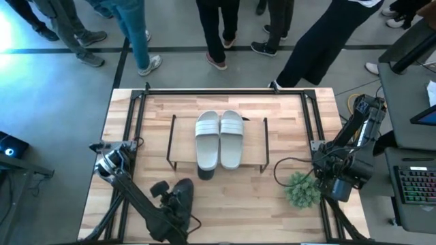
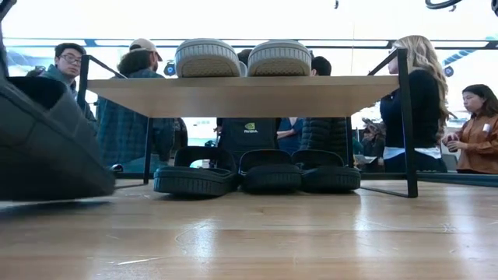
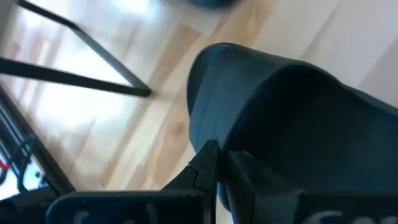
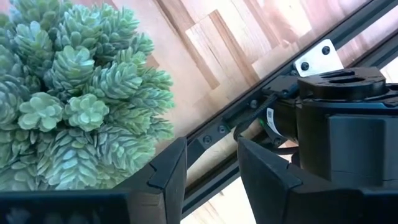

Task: Pick and place slides into the shelf
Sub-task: Put the black slide under the shelf

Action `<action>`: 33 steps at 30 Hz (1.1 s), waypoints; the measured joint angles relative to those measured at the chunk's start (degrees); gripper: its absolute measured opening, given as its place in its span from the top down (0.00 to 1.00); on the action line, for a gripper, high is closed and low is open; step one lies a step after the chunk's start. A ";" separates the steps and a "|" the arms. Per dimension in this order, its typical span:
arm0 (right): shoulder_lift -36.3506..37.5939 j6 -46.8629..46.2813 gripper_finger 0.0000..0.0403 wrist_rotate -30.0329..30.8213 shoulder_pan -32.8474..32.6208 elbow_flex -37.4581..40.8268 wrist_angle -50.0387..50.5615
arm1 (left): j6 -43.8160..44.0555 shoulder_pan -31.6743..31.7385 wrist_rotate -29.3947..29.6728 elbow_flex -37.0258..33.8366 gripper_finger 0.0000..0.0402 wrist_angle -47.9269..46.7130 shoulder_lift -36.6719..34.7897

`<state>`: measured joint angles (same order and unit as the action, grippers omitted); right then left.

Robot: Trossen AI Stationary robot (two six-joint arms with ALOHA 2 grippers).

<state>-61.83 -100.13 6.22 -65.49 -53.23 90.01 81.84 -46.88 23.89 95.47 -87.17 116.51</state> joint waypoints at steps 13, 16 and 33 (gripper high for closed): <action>0.30 1.01 0.67 0.39 0.00 0.04 0.01 | -4.87 0.91 3.18 0.58 1.00 3.66 2.30; 0.30 1.17 0.67 0.41 0.00 0.04 0.01 | -4.70 0.91 3.16 0.56 0.96 4.36 2.54; 0.27 2.24 0.67 1.38 0.00 0.09 0.01 | -1.63 1.15 -5.38 0.35 0.46 4.18 0.24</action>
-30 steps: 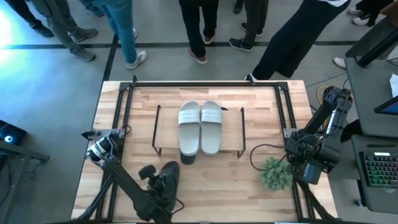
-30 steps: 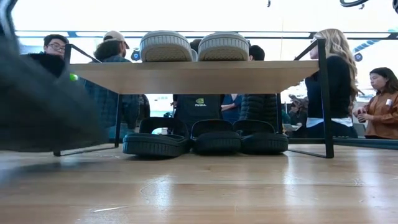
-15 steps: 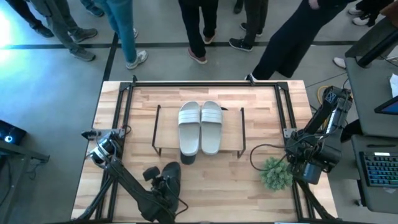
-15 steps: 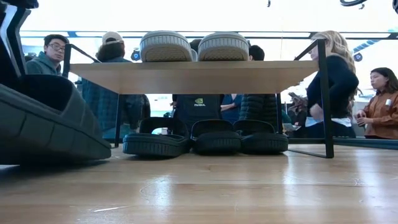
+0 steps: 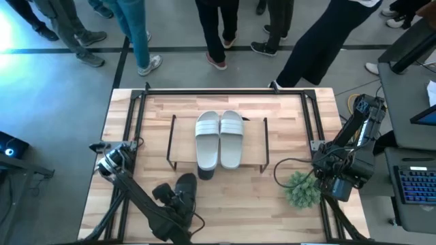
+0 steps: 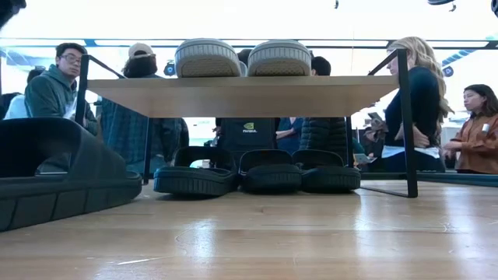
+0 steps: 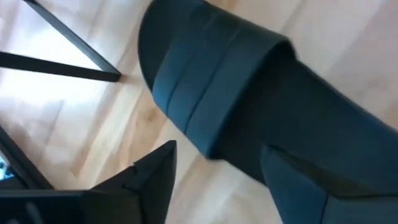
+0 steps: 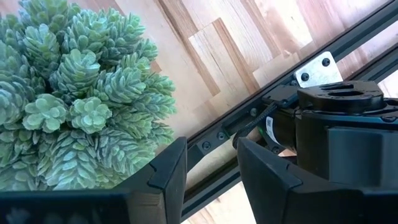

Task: Pick and place slides into the shelf
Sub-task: Put the black slide under the shelf

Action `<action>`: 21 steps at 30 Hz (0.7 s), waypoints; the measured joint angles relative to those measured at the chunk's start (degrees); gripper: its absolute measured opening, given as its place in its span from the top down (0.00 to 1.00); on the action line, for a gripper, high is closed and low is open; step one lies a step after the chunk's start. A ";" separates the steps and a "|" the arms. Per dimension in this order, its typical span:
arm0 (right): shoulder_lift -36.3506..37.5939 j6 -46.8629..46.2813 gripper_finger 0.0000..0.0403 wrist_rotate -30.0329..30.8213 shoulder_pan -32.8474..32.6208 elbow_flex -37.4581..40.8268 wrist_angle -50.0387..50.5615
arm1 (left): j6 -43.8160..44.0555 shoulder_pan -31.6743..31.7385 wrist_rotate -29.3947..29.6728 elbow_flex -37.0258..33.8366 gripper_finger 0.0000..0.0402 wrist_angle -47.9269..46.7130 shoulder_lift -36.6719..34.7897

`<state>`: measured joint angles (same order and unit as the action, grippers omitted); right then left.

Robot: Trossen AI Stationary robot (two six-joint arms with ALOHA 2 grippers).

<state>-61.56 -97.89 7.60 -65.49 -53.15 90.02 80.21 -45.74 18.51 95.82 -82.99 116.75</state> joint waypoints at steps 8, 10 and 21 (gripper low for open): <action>0.00 0.94 0.67 0.20 0.02 0.00 -0.06 | 0.01 -1.01 -6.49 0.90 0.47 12.75 -9.28; 0.00 0.83 0.67 1.16 0.00 0.00 0.02 | 1.72 -1.88 -7.97 -0.71 0.56 20.81 -9.90; 0.02 -1.61 0.67 2.63 0.02 0.00 0.02 | 25.05 -5.65 -13.83 -3.13 0.96 31.03 -4.79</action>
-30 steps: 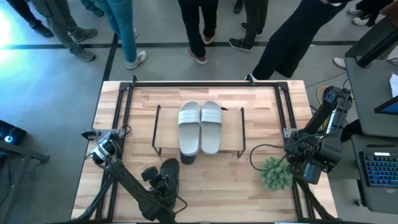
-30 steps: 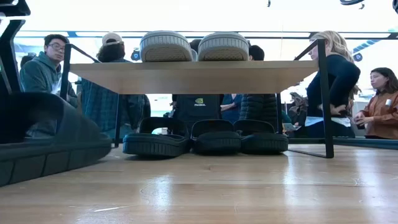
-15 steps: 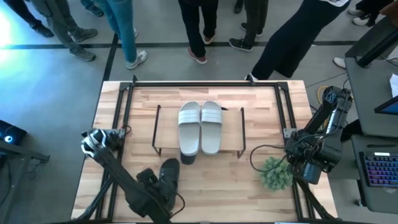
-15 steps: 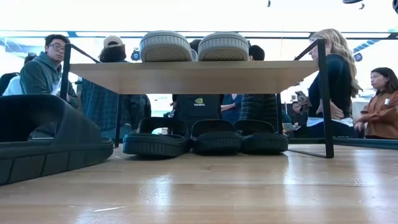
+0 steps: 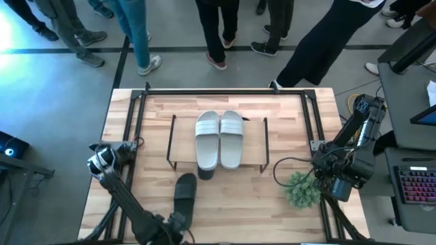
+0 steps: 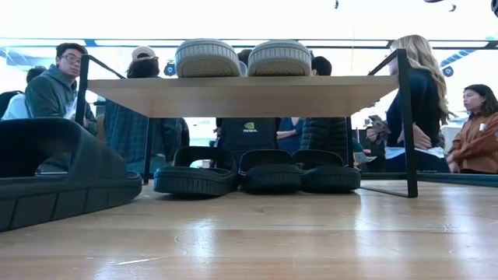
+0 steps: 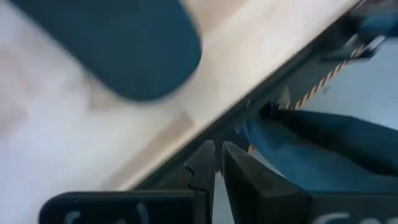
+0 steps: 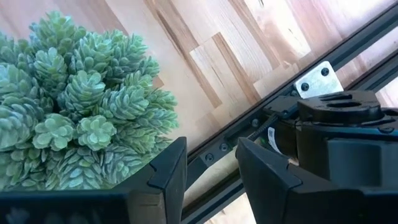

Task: Pick and place slides into the shelf
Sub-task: Put the black slide under the shelf

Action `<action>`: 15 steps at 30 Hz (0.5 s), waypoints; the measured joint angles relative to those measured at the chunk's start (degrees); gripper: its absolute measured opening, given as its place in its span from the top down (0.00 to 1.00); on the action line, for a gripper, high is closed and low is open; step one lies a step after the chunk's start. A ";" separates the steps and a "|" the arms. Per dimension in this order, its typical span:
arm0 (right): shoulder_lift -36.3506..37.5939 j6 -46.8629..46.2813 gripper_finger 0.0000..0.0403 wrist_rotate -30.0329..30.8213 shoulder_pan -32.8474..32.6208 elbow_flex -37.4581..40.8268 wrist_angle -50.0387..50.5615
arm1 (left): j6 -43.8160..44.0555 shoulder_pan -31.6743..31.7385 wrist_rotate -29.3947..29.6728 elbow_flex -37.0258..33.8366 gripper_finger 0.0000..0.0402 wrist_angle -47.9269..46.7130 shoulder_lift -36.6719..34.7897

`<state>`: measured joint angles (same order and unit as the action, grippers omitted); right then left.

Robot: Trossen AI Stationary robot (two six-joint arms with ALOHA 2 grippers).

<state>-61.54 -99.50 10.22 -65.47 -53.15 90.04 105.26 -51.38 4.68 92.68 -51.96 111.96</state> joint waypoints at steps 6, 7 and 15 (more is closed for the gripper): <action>0.00 -0.96 0.67 -0.09 0.00 0.00 -0.03 | 4.67 -1.23 -2.65 -0.04 0.96 4.90 3.23; 0.00 -0.83 0.67 -0.09 0.00 0.00 0.00 | 4.93 -1.08 -2.59 0.02 0.96 5.19 3.57; 0.00 -0.99 0.67 -0.11 0.00 0.00 -0.03 | 5.72 0.60 -4.39 0.00 0.96 7.47 7.72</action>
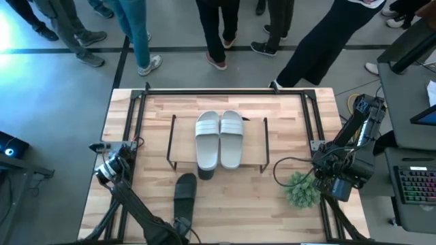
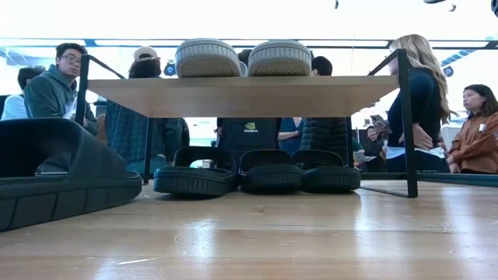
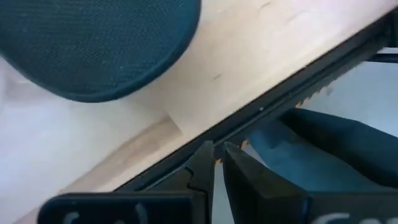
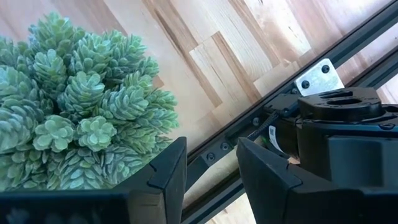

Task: Pick and place slides into the shelf
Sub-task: Put the black slide under the shelf

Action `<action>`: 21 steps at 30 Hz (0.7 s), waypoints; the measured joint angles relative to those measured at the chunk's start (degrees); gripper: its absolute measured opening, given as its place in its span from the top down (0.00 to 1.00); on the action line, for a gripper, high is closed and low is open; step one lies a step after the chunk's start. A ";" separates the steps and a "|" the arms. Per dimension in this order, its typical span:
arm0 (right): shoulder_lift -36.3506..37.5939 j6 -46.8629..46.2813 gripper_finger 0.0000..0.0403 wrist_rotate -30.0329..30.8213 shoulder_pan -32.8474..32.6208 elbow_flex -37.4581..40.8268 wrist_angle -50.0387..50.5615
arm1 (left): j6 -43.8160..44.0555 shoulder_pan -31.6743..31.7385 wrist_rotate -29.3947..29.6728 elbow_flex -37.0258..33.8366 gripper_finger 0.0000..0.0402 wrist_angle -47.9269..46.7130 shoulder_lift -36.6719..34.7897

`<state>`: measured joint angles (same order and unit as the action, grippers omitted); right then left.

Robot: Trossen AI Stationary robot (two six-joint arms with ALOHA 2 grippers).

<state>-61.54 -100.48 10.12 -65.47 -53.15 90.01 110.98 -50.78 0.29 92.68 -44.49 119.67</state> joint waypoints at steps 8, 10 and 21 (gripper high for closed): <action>0.00 0.00 0.67 0.01 0.00 0.00 0.01 | -0.25 2.19 1.33 -0.41 0.96 -6.27 1.16; 0.00 -0.02 0.67 0.06 0.00 0.00 0.00 | -0.35 2.71 1.47 -0.96 0.96 -5.89 1.14; 0.00 0.01 0.67 0.32 0.00 0.00 0.00 | -0.98 6.12 2.85 -4.71 0.96 -5.00 0.31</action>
<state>-61.54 -100.48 10.44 -65.47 -53.15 90.01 110.00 -44.66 3.14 87.98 -49.49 119.98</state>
